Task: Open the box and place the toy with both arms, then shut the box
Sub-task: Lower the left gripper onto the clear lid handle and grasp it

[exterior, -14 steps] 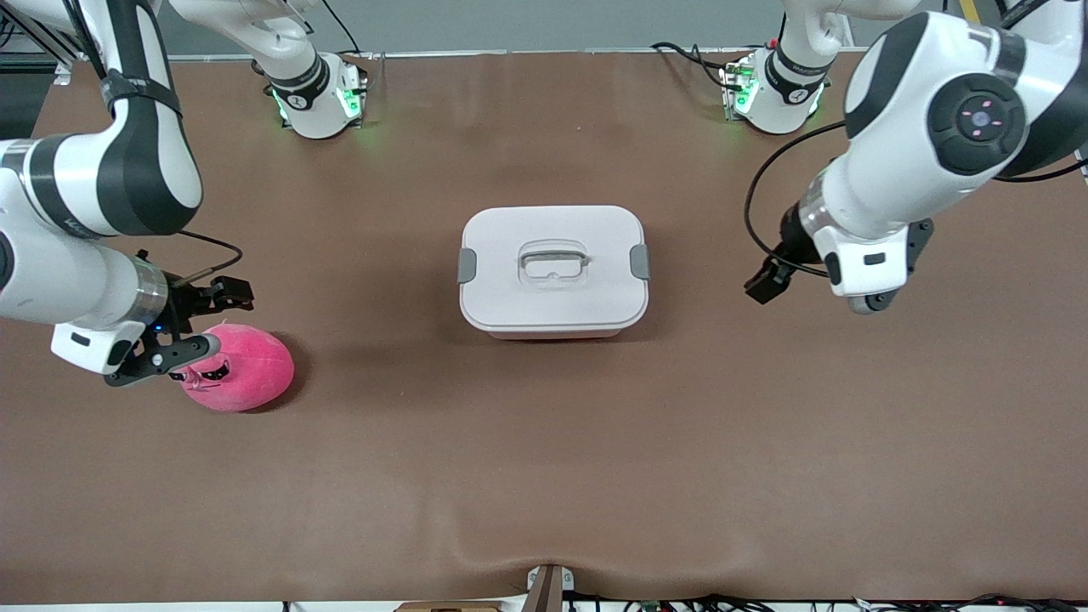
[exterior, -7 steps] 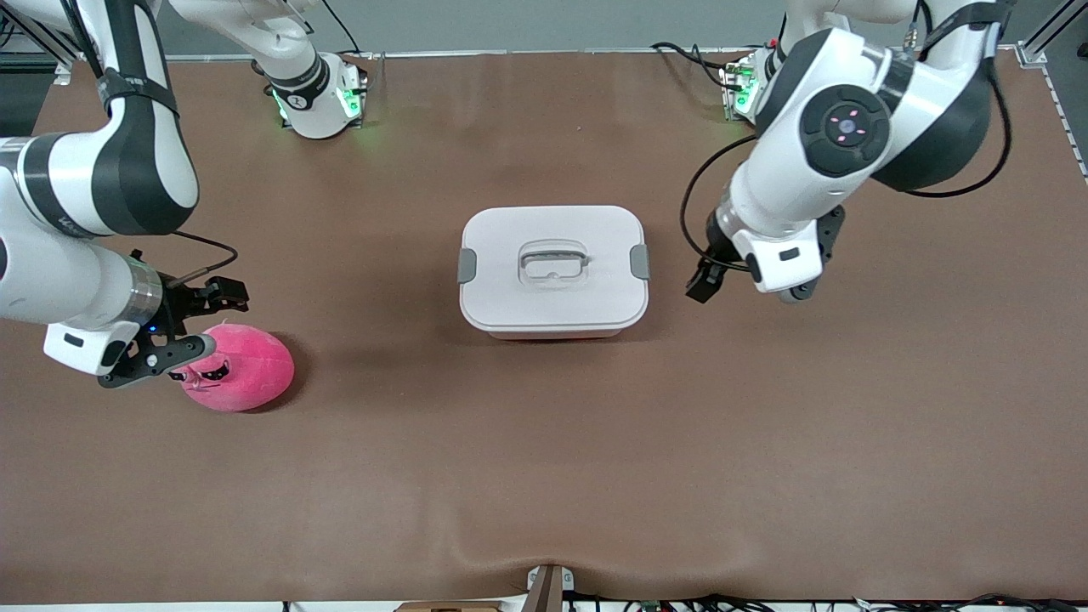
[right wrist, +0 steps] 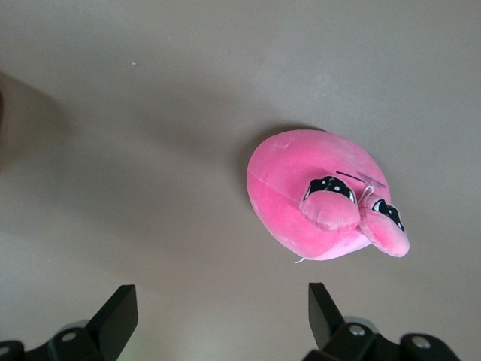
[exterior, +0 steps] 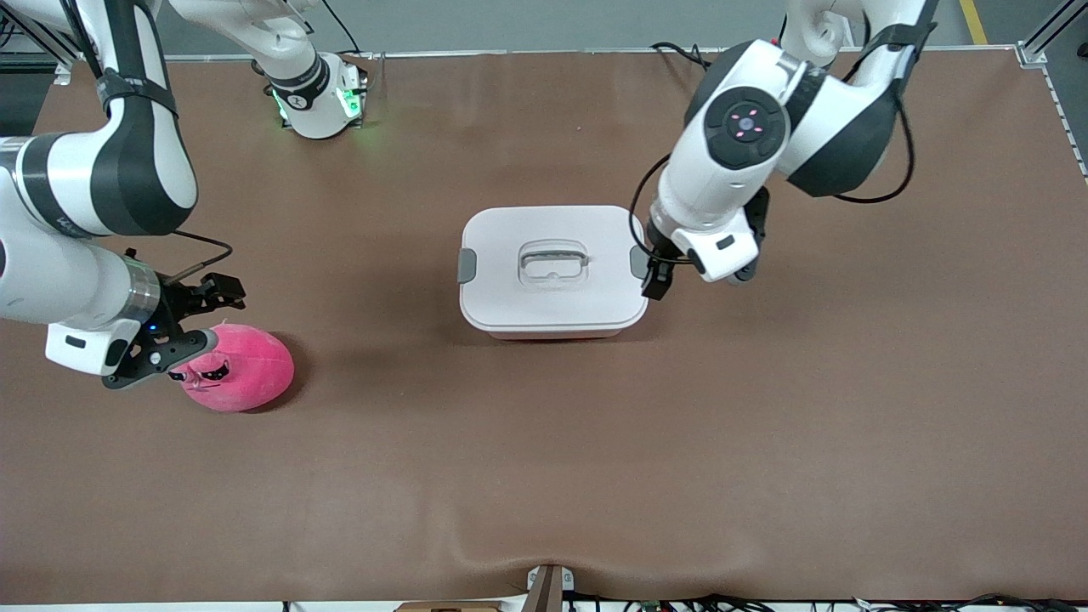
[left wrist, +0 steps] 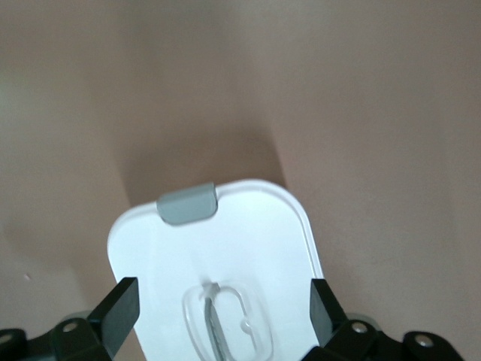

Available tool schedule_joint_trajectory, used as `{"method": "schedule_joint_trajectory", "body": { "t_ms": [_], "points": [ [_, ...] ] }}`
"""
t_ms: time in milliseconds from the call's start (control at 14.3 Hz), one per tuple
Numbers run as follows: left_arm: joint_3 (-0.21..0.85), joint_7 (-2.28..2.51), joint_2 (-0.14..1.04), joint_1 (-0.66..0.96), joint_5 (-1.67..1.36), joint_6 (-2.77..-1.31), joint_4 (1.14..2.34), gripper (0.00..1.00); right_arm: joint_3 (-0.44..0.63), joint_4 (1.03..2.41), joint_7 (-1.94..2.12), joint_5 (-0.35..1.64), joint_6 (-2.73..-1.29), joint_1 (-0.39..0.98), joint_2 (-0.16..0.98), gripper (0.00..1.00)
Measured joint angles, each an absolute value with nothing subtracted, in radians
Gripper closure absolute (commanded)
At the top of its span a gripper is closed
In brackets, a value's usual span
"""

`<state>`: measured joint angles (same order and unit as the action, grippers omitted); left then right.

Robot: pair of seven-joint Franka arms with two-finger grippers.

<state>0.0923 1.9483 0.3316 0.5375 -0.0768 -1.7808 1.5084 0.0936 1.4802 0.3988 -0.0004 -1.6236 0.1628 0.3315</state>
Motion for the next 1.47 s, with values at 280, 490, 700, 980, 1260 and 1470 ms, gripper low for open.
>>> {"method": "schedule_joint_trajectory", "body": {
  "t_ms": [280,490,700,980,1260,1470],
  "points": [
    [0.093,2.131,0.397,0.612,-0.077,-1.868,1.51,0.0,0.094,1.48,0.401,-0.001,-1.624,0.163,0.331,0.0],
    [0.093,2.208,0.434,0.647,-0.077,-1.914,1.511,0.0,0.094,1.48,0.402,-0.001,-1.624,0.163,0.331,0.0],
    [0.093,2.255,0.468,0.678,-0.077,-1.961,1.512,0.0,0.093,1.48,0.402,-0.001,-1.623,0.163,0.332,0.0],
    [0.093,2.285,0.5,0.699,-0.077,-1.999,1.512,0.0,0.093,1.48,0.402,-0.001,-1.623,0.163,0.332,0.0],
    [0.093,2.312,0.514,0.709,-0.077,-2.005,1.512,0.06,0.093,1.48,0.403,-0.001,-1.622,0.163,0.332,0.0],
    [0.093,2.334,0.539,0.735,-0.071,-2.021,1.513,0.17,0.092,1.48,0.403,-0.001,-1.617,0.163,0.332,0.0]
  ]
}}
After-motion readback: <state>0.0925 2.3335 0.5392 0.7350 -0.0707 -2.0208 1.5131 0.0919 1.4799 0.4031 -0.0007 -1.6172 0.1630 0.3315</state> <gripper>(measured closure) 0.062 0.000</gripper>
